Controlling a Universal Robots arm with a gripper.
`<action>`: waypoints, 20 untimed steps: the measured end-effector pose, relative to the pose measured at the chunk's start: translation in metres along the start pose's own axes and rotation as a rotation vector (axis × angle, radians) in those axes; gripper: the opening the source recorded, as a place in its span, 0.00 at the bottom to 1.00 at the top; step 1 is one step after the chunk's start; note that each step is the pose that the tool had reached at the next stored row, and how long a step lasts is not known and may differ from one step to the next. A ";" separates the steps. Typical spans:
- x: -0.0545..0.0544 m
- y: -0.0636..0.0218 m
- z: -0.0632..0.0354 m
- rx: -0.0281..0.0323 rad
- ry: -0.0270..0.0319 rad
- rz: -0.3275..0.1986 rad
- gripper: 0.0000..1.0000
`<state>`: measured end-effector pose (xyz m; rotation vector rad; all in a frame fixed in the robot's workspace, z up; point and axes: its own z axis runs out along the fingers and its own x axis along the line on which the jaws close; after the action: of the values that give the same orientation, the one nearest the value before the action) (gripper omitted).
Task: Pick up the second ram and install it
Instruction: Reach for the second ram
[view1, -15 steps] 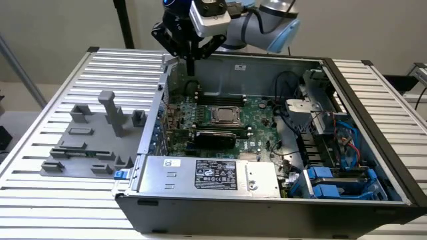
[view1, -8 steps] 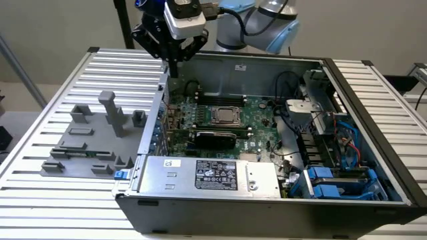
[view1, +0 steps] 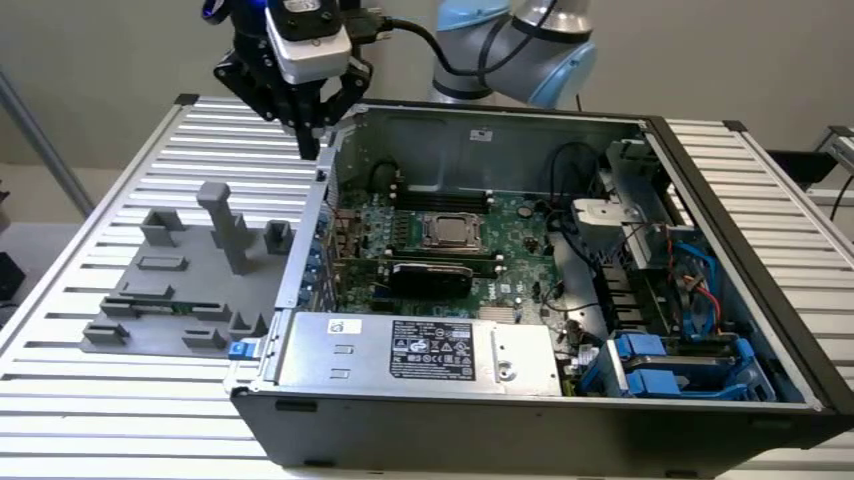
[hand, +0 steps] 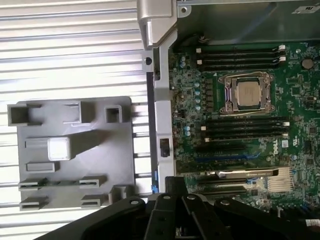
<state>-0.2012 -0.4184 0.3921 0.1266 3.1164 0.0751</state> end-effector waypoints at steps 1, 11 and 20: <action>0.004 -0.0013 -0.0001 0.0000 -0.0001 0.000 0.11; 0.049 -0.0113 0.0017 0.0001 -0.0003 0.001 0.11; 0.090 -0.0169 0.0115 0.0009 -0.0004 0.002 0.11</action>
<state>-0.2919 -0.4274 0.3780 0.1303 3.1160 0.0737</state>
